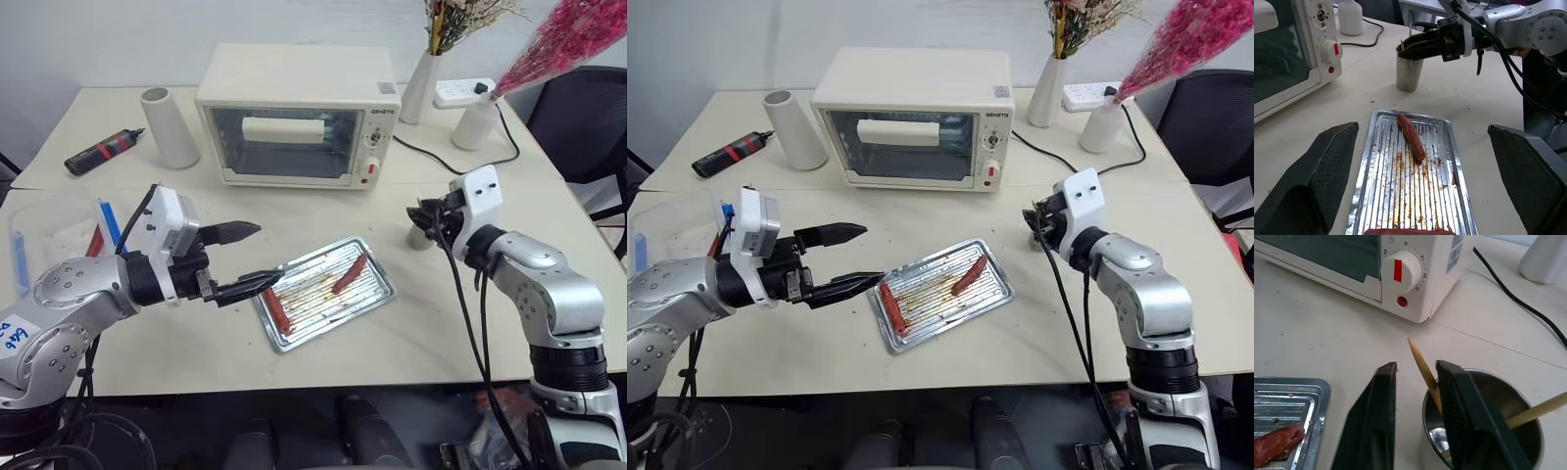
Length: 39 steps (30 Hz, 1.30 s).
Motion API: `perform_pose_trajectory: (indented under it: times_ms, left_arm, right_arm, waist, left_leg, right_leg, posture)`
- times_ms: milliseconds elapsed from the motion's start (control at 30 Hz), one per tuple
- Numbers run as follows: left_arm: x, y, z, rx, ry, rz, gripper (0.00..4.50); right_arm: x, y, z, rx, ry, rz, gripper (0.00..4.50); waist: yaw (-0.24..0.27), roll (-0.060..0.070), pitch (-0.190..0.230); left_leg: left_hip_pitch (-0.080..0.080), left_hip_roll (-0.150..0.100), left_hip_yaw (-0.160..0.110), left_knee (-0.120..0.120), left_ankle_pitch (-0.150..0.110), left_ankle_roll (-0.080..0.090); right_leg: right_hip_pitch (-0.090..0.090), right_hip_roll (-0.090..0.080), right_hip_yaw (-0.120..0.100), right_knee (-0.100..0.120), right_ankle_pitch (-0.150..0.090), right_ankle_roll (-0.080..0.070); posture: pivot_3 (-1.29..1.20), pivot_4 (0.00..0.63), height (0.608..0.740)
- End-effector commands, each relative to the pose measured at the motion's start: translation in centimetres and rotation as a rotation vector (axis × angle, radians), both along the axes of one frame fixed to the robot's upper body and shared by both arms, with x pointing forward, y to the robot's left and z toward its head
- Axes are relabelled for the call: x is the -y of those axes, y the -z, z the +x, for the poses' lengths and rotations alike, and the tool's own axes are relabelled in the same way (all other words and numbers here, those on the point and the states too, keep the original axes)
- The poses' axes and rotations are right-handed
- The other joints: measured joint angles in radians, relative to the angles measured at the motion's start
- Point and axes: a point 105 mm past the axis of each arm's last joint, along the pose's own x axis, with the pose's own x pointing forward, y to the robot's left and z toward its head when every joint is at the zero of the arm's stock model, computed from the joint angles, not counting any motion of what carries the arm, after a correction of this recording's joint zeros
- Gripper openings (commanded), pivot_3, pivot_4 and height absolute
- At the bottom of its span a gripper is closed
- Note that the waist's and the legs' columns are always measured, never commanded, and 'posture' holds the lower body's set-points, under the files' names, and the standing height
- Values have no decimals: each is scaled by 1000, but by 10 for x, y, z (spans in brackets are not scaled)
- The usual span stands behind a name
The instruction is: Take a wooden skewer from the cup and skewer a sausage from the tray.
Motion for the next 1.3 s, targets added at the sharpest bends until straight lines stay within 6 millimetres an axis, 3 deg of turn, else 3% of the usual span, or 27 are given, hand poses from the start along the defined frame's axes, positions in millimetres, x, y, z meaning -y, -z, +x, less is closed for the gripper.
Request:
perform_pose_trajectory:
  times_ms: [33,567,800,1067,1200,1300]
  left_arm:
    - [0,-12,1,61,-2,-6,4500]
    - [0,-13,6,73,-10,-24,4500]
    - [1,-11,8,74,-3,-21,4500]
    - [4,-10,11,82,9,-25,4500]
    - [6,-15,12,99,8,-47,4500]
    - [12,-21,13,141,-2,-89,4500]
  right_arm:
    - [2,-21,1,85,12,8,7]
    - [10,-60,-9,156,-2,9,7]
    - [14,-99,-19,202,-15,80,7]
    - [14,-121,-30,225,-34,72,7]
    - [9,-152,-34,234,-78,236,7]
    - [-9,-162,-31,113,-185,469,7]
  waist:
    - [-1,0,0]
    - [0,0,0]
    - [2,0,0]
    - [1,0,0]
    - [-1,0,0]
    - [-3,0,0]
  left_leg:
    - [0,0,0,0,0,0]
    - [-2,0,-1,0,0,0]
    - [-10,0,-2,1,0,0]
    - [-11,0,-1,0,0,0]
    - [-10,0,-1,0,0,0]
    - [-10,1,-1,1,0,0]
  right_leg:
    - [0,0,0,0,0,0]
    - [-2,0,-1,0,0,0]
    - [-11,-1,0,3,0,1]
    - [-12,-1,0,1,0,1]
    - [-12,-2,0,3,1,1]
    - [-12,-1,0,3,1,0]
  posture:
    - [0,150,740]
    - [0,150,740]
    - [0,150,740]
    - [0,150,740]
    - [0,150,740]
    - [0,150,740]
